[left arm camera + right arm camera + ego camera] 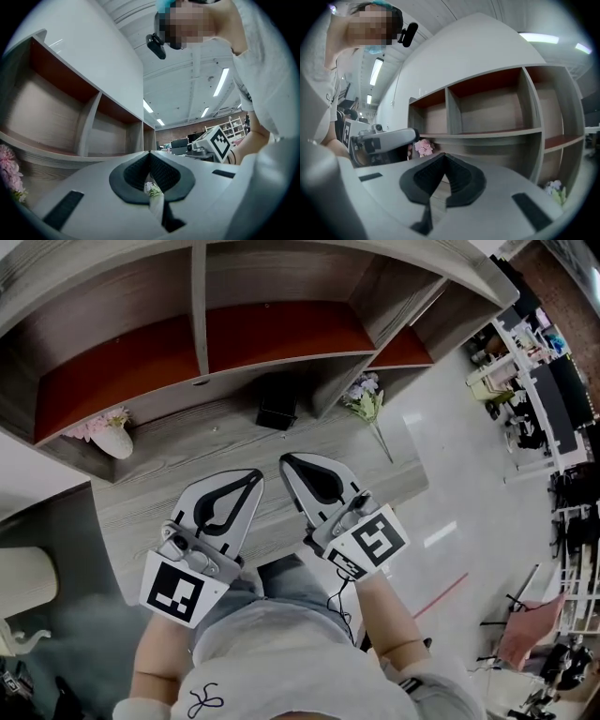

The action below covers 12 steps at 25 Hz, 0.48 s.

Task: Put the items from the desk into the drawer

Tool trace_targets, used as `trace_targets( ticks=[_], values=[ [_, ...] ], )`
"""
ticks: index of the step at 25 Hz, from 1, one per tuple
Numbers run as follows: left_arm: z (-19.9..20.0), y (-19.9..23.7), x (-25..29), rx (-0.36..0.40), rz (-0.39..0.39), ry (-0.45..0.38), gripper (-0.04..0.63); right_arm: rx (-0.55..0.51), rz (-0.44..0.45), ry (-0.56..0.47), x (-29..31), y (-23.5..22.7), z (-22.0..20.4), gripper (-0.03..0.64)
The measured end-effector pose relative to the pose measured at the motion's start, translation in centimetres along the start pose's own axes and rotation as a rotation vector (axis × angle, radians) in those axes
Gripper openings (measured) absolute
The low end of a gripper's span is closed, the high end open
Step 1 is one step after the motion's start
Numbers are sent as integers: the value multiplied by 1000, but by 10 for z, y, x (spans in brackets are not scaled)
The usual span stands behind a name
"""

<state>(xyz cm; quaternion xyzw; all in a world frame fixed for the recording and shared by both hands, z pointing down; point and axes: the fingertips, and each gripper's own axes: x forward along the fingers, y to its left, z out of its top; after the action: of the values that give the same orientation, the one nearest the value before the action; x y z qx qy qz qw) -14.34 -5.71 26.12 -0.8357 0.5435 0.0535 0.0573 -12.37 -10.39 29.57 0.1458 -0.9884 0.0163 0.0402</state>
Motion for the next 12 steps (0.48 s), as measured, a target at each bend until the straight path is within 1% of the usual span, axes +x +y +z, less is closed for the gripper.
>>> trace_targets(
  ticks=[5,12],
  values=[
    [-3,12,32,-6,6,4,9,10,-30,88,11,-49,-22,8],
    [-14,25,64,-14,54,17,9,9,-50,272,26,-118,-78,9]
  ],
)
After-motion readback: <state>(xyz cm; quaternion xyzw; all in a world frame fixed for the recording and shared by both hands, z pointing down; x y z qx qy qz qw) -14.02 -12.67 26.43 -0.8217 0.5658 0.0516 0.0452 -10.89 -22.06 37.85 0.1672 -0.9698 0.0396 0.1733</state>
